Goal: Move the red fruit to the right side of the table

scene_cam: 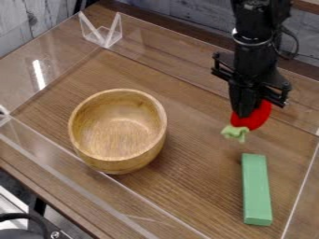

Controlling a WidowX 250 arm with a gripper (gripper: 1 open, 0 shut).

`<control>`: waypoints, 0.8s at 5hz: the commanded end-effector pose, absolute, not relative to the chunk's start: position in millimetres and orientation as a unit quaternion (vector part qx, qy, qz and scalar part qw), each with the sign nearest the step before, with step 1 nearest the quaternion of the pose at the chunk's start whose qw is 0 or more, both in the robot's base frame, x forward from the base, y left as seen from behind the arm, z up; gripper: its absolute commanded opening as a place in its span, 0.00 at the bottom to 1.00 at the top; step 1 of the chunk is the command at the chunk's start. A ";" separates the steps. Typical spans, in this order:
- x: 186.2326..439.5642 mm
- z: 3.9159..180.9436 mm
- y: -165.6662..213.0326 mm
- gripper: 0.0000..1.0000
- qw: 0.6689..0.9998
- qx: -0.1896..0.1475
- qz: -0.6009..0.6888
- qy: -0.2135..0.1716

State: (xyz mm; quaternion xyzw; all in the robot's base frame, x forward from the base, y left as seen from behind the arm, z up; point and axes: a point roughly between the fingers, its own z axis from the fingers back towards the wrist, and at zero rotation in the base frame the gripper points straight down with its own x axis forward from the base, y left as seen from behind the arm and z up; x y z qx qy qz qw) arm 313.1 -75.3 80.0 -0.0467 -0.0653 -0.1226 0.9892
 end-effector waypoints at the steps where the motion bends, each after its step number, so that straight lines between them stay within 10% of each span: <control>1: 311.7 91.9 -76.7 0.00 0.982 -0.053 -0.162 -0.077; 3: 316.3 80.3 -80.7 0.00 0.980 -0.060 -0.175 -0.069; 4: 314.1 77.5 -70.8 1.00 0.975 -0.067 -0.201 -0.066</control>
